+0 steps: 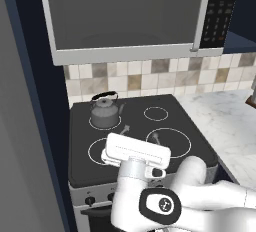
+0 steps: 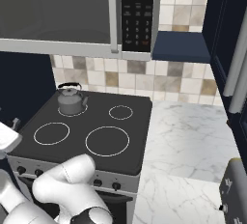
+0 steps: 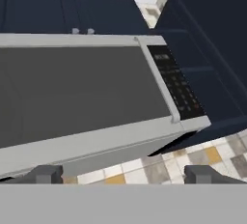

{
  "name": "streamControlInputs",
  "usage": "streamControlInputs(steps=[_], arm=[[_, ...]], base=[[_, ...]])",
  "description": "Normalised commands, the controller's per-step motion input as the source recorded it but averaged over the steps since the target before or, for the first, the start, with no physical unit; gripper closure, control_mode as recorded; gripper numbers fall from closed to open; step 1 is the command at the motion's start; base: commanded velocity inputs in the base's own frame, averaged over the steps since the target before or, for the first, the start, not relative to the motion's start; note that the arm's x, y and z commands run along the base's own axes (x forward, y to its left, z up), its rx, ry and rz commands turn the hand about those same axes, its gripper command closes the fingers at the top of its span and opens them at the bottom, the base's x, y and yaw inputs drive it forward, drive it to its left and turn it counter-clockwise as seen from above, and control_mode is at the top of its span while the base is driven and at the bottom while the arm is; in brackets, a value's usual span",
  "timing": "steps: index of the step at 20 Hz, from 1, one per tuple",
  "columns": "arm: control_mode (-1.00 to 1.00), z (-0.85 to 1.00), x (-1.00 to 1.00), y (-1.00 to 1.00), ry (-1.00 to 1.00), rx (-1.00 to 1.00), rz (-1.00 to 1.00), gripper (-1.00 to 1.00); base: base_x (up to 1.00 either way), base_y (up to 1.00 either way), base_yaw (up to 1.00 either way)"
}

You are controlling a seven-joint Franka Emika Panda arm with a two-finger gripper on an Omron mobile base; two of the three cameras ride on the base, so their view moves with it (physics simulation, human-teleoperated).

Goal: The kettle is done boiling. Turn off the stove, then wait for 300 timesteps before moving the kettle to the dining table.

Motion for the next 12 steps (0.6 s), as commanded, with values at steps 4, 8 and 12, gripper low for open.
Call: streamControlInputs(steps=[4,8,12], arm=[[-1.00,0.47,0.18,-0.04,0.11,0.09,0.04,-1.00],[-1.00,0.41,0.19,-0.07,0.14,0.10,0.05,-1.00],[-1.00,0.42,0.19,-0.04,0.17,0.11,0.06,-1.00]], base=[[0.00,0.00,0.00],[0.00,0.00,0.00],[0.00,0.00,0.00]])
